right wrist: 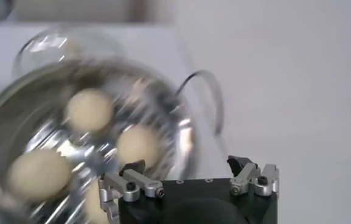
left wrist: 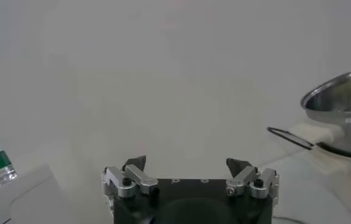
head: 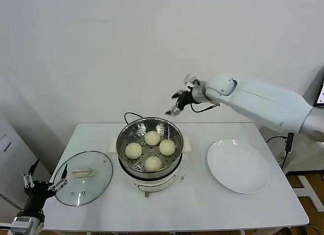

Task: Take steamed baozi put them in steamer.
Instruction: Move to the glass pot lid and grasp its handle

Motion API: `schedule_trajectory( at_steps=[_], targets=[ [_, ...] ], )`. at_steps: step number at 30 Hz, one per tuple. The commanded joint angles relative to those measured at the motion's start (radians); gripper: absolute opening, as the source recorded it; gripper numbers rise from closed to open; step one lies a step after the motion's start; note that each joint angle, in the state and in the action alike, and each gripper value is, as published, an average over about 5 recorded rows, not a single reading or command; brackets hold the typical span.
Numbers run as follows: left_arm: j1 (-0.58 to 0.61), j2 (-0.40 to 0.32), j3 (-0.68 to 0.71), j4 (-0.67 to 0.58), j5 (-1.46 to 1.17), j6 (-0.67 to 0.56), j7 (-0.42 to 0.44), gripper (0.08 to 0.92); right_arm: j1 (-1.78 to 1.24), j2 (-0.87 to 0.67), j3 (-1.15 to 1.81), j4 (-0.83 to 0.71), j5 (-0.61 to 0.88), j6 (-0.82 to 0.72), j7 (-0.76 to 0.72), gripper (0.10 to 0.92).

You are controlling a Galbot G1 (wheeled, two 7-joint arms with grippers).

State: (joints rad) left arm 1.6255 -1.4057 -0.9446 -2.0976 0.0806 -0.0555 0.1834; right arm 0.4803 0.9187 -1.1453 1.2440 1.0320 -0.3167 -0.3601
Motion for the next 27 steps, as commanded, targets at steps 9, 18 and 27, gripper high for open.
schedule_trajectory(
  at_steps=[9,18,27],
  targets=[
    [0.006,-0.016,0.023,-0.002,0.026,-0.005,-0.007,0.823,-1.056,-0.242,1.054,0.113,0.031,0.432,0.529,0.823],
    [0.022,-0.018,0.011,0.007,0.045,-0.031,-0.008,0.823,-1.705,-0.158,1.59,0.384,-0.132,0.421,0.433,0.823],
    [-0.001,-0.01,-0.008,0.117,0.273,-0.224,-0.016,0.823,-2.092,0.012,1.872,0.606,-0.258,0.397,0.37,0.823]
  ],
)
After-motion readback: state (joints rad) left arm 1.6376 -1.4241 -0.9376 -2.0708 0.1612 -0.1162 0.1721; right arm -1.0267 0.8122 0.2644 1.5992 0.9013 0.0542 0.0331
